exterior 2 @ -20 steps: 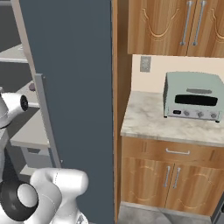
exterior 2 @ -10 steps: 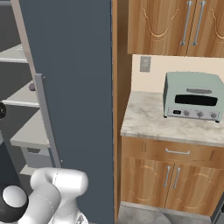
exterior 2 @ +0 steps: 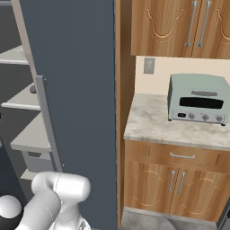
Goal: Open the freezer door, pick up the ice cube tray from the freezer, and place it on the dining counter.
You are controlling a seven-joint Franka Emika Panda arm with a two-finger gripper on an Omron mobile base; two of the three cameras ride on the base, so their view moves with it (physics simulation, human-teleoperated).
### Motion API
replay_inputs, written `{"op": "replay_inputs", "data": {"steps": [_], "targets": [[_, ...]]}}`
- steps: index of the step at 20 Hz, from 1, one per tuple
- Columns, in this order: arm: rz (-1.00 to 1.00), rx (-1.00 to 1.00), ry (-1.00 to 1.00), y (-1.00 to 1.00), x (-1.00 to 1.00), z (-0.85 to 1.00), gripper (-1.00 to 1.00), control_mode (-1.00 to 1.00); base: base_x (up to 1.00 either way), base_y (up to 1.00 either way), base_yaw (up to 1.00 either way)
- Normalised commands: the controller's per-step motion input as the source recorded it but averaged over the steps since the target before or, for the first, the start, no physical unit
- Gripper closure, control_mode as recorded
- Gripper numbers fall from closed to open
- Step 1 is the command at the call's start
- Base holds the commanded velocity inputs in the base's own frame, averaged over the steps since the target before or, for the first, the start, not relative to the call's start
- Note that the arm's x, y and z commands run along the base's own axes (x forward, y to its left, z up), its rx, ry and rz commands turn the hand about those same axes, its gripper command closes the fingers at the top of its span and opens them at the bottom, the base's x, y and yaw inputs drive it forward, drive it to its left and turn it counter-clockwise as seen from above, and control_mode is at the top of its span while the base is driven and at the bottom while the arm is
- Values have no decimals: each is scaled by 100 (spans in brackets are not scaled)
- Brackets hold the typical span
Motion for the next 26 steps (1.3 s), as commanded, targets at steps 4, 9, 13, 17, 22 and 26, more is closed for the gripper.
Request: {"op": "replay_inputs", "data": {"steps": [4, 9, 13, 17, 22, 26], "targets": [[0, 0, 0, 17, 0, 0, -100, -100, 0, 0, 0], [0, 0, 0, 23, 0, 0, -100, -100, 0, 0, 0], [0, 0, 0, 21, 0, 0, -100, -100, 0, 0, 0], [-1, 0, 0, -24, -7, 14, -100, -100, 0, 0, 0], [0, 0, 0, -57, -9, 27, -100, -100, 0, 0, 0], [-2, 0, 0, -61, -6, 29, -100, -100, 0, 0, 0]]}}
